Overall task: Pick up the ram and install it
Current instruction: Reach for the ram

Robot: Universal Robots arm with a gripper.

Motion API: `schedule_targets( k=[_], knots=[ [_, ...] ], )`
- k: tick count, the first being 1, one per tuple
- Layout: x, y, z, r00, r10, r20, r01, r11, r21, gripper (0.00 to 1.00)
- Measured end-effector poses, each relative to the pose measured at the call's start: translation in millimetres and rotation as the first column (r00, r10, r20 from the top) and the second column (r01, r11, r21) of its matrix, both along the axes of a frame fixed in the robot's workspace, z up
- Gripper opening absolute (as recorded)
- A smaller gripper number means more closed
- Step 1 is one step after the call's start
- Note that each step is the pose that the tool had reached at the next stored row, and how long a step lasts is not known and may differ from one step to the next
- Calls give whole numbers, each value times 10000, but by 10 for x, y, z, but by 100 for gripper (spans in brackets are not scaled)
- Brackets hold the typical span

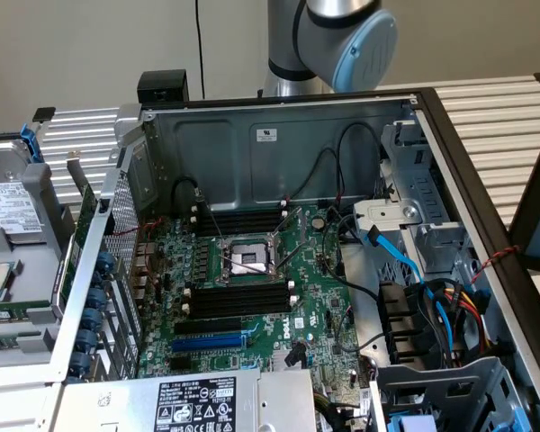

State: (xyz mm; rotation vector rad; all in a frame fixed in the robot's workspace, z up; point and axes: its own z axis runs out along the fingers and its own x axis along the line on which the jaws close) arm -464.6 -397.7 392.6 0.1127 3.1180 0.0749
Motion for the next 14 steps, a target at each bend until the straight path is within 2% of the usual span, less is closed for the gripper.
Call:
schedule_targets(
  k=[10,14],
  knots=[
    [-39,0,0,10000,59,42,-59,10000,1,10],
    [-40,0,0,9993,372,46,-372,9993,0,10]
  ],
)
